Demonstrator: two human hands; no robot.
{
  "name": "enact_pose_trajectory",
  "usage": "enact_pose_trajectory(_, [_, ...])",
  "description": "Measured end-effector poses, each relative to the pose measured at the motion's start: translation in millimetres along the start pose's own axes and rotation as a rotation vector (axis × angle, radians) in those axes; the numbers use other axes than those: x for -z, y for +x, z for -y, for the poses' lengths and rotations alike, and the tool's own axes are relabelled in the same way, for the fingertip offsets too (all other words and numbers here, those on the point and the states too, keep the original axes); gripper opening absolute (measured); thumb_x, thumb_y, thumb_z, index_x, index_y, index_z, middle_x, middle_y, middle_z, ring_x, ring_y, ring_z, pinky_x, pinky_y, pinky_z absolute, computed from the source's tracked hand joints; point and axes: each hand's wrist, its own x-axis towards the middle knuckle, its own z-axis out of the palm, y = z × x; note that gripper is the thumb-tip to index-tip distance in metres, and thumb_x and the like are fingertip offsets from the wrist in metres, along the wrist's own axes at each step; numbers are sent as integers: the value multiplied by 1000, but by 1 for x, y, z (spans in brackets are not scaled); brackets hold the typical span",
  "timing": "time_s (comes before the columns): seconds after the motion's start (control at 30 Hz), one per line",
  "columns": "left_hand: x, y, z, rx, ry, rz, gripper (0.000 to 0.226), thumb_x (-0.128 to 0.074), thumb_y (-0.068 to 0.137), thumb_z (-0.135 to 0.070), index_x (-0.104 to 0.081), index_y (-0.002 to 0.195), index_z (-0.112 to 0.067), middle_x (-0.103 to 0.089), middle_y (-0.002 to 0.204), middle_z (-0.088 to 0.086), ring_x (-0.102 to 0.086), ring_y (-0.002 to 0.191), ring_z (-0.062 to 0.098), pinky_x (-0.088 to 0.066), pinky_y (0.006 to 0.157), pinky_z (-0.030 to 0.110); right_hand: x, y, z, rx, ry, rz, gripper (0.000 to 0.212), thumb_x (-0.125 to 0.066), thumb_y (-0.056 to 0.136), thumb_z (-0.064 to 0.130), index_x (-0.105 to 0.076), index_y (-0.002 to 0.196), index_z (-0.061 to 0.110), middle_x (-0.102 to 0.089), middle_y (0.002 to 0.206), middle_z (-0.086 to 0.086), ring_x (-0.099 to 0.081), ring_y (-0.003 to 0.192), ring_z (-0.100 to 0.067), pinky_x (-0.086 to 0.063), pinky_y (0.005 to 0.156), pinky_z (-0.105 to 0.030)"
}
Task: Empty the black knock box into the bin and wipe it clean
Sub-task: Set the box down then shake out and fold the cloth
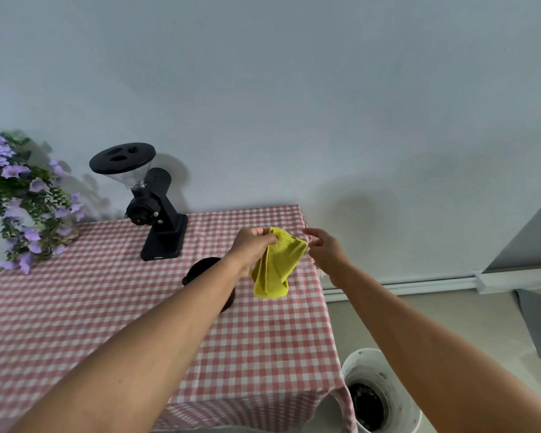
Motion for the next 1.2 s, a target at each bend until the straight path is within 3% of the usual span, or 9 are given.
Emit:
enact_pose_trajectory(0.13, [7,3,-9,-25,3,60,12,-60,93,-5,-72,95,-9,-68,76,2,-61,66,12,-52,57,18,8,3,-8,59,-220,133,74,-52,79,-15,-48,142,23,-50,124,-3,-51,111,-23,-45,78,-28])
enact_pose_trajectory(0.27, [14,10,-7,-46,-4,46,15,-57,93,-7,-69,87,-14,-65,80,6,-58,76,20,-49,73,29,16,2,-13,-11,-208,232,35,-65,80,-6,-68,111,10,-58,86,-6,-50,79,-17,-42,69,-26])
enact_pose_trajectory(0.37, [18,10,5,-86,49,-30,18,-53,98,-9,-66,92,-18,-64,85,1,-58,77,14,-48,71,24,21,2,-19,-25,-118,179,9,-71,81,4,-69,81,13,-58,73,-2,-50,72,-14,-42,67,-26])
enact_pose_trajectory(0.5, [18,6,41,-38,73,-86,16,-51,103,-18,-66,99,-19,-69,96,6,-64,87,21,-57,80,42,14,-2,-24,42,-62,82,2,-63,92,11,-65,93,12,-60,76,1,-55,71,-13,-49,71,-30])
enact_pose_trajectory(0.67, [4,7,90,113,67,-149,20,-55,100,-18,-69,112,-12,-73,108,12,-70,97,28,-58,89,46,-3,-3,-52,14,-192,-21,8,-56,94,19,-59,101,17,-64,93,-7,-63,90,-30,-54,83,-49])
enact_pose_trajectory(0.8, [-4,6,135,241,141,-150,21,-58,93,-21,-73,107,-16,-75,107,8,-71,97,29,-58,90,46,-10,-20,-80,-97,-221,-13,21,-55,95,22,-61,113,14,-64,109,-10,-61,101,-29,-51,85,-39])
enact_pose_trajectory(1.0, [-6,-7,170,346,227,-229,32,-58,95,-21,-67,126,-16,-72,120,7,-68,102,26,-54,82,32,-16,-40,-110,-320,-135,120,29,-55,89,13,-59,118,19,-63,82,-5,-59,66,-18,-49,53,-26])
enact_pose_trajectory(1.07, [-6,-8,179,361,281,-238,22,-59,94,-18,-70,113,-17,-73,117,8,-68,99,26,-54,82,34,-15,-44,-115,-360,-117,143,37,-50,86,3,-56,119,19,-60,78,-5,-55,57,-15,-48,47,-24])
enact_pose_trajectory(1.2, [-7,-6,190,330,426,-219,26,-59,92,-15,-70,116,-12,-70,120,7,-65,101,25,-52,89,34,-9,-46,-134,-300,-230,305,48,-44,79,-14,-52,117,15,-65,90,-9,-60,69,-14,-54,60,-29])
